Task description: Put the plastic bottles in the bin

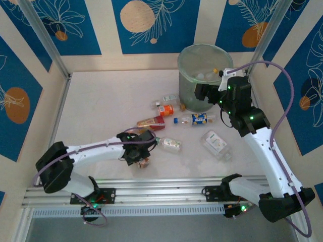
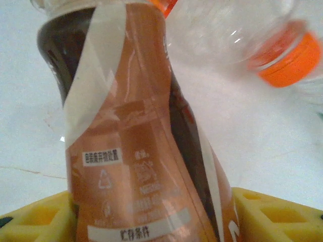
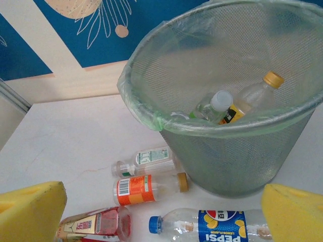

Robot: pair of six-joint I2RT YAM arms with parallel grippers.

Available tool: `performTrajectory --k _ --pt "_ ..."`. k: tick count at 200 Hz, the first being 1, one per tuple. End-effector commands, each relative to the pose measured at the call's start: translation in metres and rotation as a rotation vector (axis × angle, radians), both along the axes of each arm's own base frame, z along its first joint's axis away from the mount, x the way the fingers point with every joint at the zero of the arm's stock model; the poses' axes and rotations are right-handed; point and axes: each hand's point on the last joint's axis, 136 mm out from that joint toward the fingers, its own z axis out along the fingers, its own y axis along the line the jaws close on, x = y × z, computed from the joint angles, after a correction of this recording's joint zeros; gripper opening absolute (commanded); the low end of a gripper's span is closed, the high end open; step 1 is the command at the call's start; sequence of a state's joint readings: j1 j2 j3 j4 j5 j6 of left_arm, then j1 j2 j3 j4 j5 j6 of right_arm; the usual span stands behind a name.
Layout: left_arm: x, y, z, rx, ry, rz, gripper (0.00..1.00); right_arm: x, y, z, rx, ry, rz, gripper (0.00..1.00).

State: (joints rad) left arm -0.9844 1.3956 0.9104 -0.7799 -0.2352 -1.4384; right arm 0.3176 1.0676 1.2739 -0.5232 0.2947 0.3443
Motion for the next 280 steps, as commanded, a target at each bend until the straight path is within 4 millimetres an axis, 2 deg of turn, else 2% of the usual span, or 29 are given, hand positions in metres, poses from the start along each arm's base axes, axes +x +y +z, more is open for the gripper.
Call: performTrajectory --k 1,54,79,94,123,159,191,207,225,243,258,280 --pt "0.006 0.016 0.027 0.036 -0.054 0.05 0.56 -0.003 0.001 0.006 0.033 -0.021 0.009 0.99" --pt "0.024 0.019 0.063 0.056 -0.172 0.018 0.56 -0.002 0.002 0.005 0.049 -0.017 0.006 0.99" --pt "0.043 0.016 0.099 0.093 -0.288 -0.051 0.56 -0.003 -0.001 0.005 0.047 -0.012 -0.012 0.99" --pt "0.062 0.007 0.125 0.108 -0.384 -0.125 0.56 -0.005 -0.005 0.006 0.042 -0.014 -0.032 0.99" --pt "0.113 -0.028 0.189 0.099 -0.592 -0.287 0.56 -0.011 -0.015 0.01 0.044 -0.024 -0.078 0.99" --pt "0.179 -0.093 0.28 0.079 -0.877 -0.505 0.56 -0.023 -0.027 0.012 0.057 -0.033 -0.141 0.99" --pt "0.225 -0.153 0.34 0.055 -1.075 -0.668 0.56 -0.033 -0.044 0.006 0.041 -0.015 -0.217 0.99" --pt "0.246 -0.176 0.361 0.026 -1.149 -0.715 0.56 -0.038 -0.049 0.004 0.035 -0.008 -0.242 0.99" --pt "0.265 -0.197 0.375 -0.006 -1.209 -0.755 0.56 -0.042 -0.054 0.0 0.035 0.0 -0.267 0.99" --pt "0.274 -0.217 0.389 -0.045 -1.297 -0.819 0.56 -0.046 -0.058 -0.004 0.041 0.005 -0.285 0.99" --pt "0.28 -0.231 0.393 -0.048 -1.376 -0.86 0.57 -0.051 -0.059 -0.007 0.055 0.015 -0.287 0.99" --pt "0.289 -0.246 0.389 -0.042 -1.456 -0.91 0.58 -0.061 -0.063 -0.015 0.065 0.04 -0.303 0.99"
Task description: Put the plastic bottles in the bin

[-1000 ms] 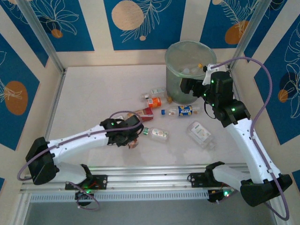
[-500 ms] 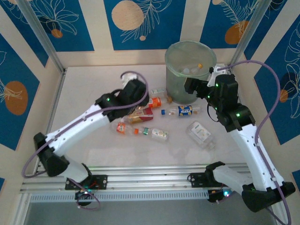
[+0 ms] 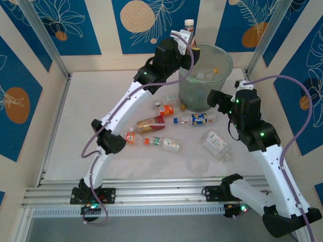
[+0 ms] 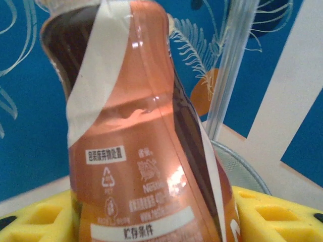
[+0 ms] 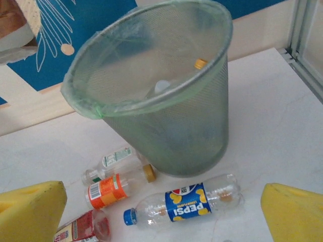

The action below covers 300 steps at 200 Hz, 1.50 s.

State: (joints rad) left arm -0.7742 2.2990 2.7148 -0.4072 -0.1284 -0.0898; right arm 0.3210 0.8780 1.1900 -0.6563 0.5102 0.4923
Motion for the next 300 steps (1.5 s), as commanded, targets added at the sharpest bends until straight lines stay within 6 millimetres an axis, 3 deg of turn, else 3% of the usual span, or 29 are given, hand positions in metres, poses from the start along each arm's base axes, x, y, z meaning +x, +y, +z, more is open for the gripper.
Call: performTrajectory --k 1,52,101,139,173,199,238,300 --pt "0.0 -0.018 0.02 0.005 -0.171 -0.108 0.58 -0.014 -0.01 -0.006 0.023 0.019 -0.052 0.99" --pt "0.024 -0.03 -0.002 0.007 -0.239 -0.136 0.61 -0.036 -0.019 -0.008 0.05 0.035 -0.079 0.99" --pt "0.038 -0.042 -0.039 0.027 -0.193 -0.163 0.63 -0.036 -0.018 -0.008 0.047 0.049 -0.08 0.99" --pt "0.05 -0.042 -0.063 0.05 -0.161 -0.143 0.68 -0.036 -0.022 -0.026 0.011 0.121 -0.106 0.99" --pt "0.055 -0.041 -0.073 0.068 -0.149 -0.14 0.85 -0.049 -0.033 -0.049 -0.035 0.224 -0.146 0.99" --pt "0.058 -0.036 -0.068 0.057 -0.156 -0.127 0.94 -0.064 -0.044 -0.065 -0.055 0.292 -0.19 0.99" --pt "0.055 -0.026 -0.043 0.03 -0.189 -0.119 0.96 -0.082 -0.053 -0.084 -0.049 0.377 -0.216 0.99" --pt "0.024 0.007 0.023 0.01 -0.204 -0.086 1.0 -0.088 -0.029 -0.134 0.008 0.59 -0.082 0.99"
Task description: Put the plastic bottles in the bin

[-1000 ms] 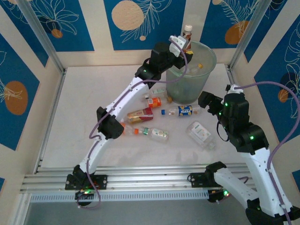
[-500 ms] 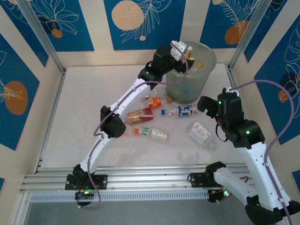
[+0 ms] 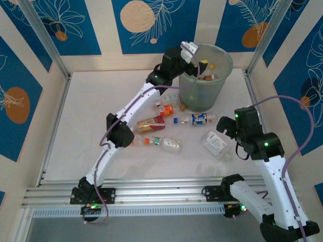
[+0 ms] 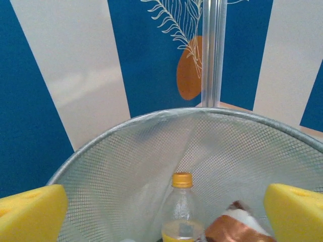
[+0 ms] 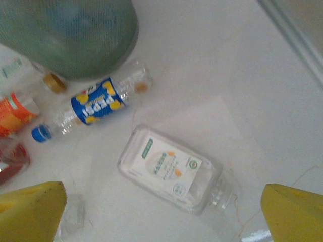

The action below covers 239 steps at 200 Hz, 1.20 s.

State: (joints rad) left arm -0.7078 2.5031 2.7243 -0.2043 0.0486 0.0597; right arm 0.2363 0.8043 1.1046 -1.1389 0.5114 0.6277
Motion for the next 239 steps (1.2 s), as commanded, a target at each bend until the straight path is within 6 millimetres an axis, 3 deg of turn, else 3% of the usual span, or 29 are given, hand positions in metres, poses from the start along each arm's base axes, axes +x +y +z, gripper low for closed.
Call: performTrajectory --k 1,46,86,130,176,210,239 --pt "-0.032 0.04 0.103 -0.093 -0.101 0.026 0.99 -0.006 0.017 -0.027 0.068 0.118 0.072 0.99" --pt "-0.061 0.09 0.145 -0.075 -0.054 0.139 1.0 0.005 0.03 -0.056 0.125 0.203 0.11 0.99" --pt "-0.091 0.132 0.136 -0.052 0.039 0.218 1.0 0.022 0.021 -0.079 0.155 0.245 0.063 0.99" --pt "-0.14 0.18 0.086 -0.09 0.136 0.263 1.0 0.043 0.016 -0.101 0.254 0.255 0.025 0.99" --pt "-0.18 0.224 0.017 -0.078 0.28 0.337 0.99 0.05 -0.003 -0.122 0.297 0.282 -0.069 0.99" --pt "-0.204 0.221 -0.034 -0.041 0.374 0.257 1.0 0.06 -0.011 -0.14 0.38 0.27 -0.104 0.99" --pt "-0.226 0.196 -0.067 0.04 0.364 0.154 1.0 0.071 -0.022 -0.155 0.413 0.284 -0.133 0.99"
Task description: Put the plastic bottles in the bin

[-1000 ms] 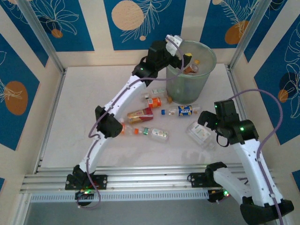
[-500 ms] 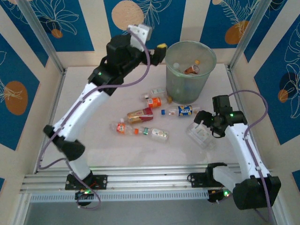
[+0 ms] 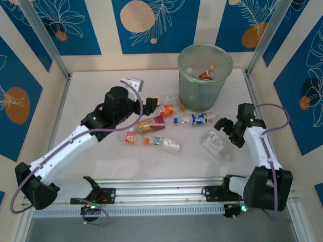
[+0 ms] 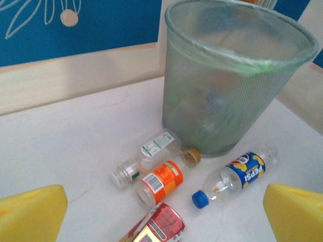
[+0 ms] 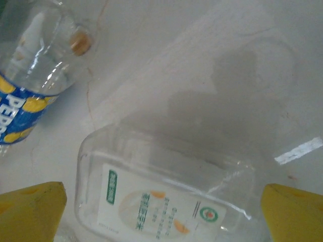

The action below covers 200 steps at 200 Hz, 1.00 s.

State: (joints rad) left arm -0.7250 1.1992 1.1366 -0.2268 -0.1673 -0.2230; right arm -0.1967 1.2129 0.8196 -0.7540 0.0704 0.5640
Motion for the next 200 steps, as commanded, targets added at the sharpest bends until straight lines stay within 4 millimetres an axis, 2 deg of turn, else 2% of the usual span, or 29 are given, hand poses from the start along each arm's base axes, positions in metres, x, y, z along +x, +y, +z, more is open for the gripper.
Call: performTrajectory --k 1,36,69,98,149,200 --pt "-0.017 -0.025 -0.017 0.004 -0.007 -0.106 1.0 0.016 0.001 -0.007 0.062 -0.034 0.01 0.99" --pt "-0.04 -0.058 -0.048 0.071 -0.021 -0.224 1.0 0.013 0.006 -0.029 0.133 0.029 -0.004 0.99" --pt "-0.042 -0.067 -0.068 0.089 0.017 -0.222 0.99 0.001 0.022 -0.041 0.197 0.047 -0.033 0.99" --pt "-0.042 -0.068 -0.066 0.093 0.008 -0.225 0.99 -0.009 0.038 -0.042 0.23 0.057 -0.048 0.99" --pt "-0.042 -0.072 -0.073 0.117 0.012 -0.242 0.99 -0.017 0.067 -0.027 0.28 0.021 -0.05 0.99" --pt "-0.041 -0.078 -0.075 0.106 0.022 -0.248 0.99 -0.021 0.108 -0.025 0.335 0.017 0.015 0.99"
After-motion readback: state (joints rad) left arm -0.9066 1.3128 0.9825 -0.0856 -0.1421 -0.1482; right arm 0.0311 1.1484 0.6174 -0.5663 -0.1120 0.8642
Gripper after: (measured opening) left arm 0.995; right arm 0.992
